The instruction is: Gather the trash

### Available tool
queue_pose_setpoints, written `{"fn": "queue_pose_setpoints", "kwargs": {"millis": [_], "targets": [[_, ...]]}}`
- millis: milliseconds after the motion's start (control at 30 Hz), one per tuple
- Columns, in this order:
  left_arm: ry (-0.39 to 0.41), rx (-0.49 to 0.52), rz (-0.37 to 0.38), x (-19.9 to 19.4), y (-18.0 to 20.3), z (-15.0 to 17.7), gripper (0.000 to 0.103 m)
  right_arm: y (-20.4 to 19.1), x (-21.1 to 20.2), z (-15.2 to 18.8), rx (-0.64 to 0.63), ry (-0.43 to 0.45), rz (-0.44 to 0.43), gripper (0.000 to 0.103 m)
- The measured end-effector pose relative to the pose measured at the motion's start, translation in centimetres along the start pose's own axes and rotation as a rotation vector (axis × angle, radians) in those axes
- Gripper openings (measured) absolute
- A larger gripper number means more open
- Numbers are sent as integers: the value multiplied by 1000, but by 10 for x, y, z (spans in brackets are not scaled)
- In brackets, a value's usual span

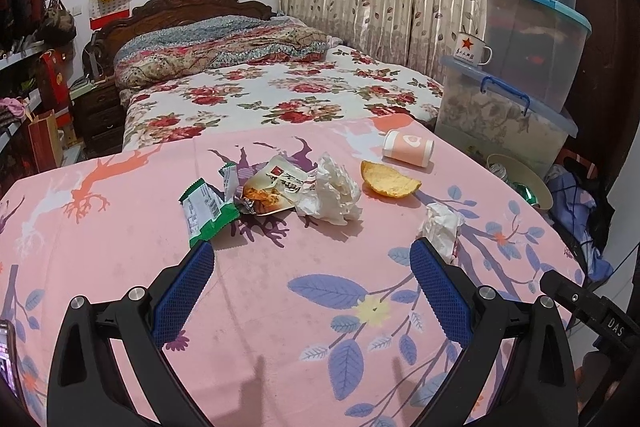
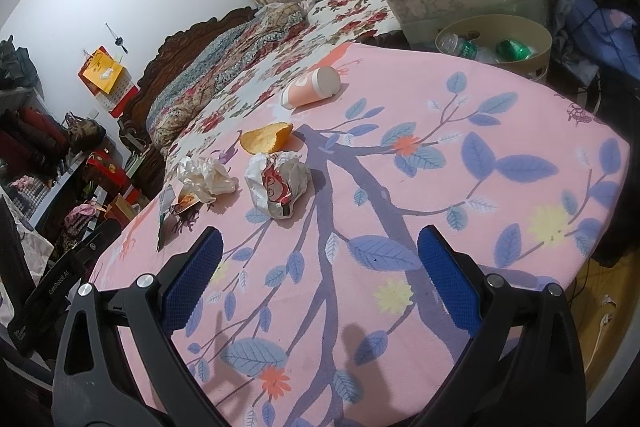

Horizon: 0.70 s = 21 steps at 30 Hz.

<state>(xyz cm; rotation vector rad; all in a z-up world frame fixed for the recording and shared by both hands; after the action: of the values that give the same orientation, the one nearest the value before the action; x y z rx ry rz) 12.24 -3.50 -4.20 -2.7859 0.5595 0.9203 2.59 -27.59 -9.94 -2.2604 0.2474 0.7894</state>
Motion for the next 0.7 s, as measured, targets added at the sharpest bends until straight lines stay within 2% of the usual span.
{"fn": "queue_pose_setpoints", "kwargs": {"millis": [700], "targets": [[-15,-10,-8,3,-4,2,94,-2,3,-4,-13,-1,-12,97]]}}
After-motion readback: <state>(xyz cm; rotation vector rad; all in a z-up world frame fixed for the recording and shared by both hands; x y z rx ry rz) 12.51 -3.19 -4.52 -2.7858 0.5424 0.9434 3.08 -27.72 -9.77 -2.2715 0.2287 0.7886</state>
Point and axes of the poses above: each gripper's, at about its wrist camera, not at the fingertips, and x roughly the way its jaws point, y to its right, z to its underside, the point moved 5 cm from there along x, roughly the way its jaws point, and after that the axes turned 7 degrees about x, right-handed, at the moved point
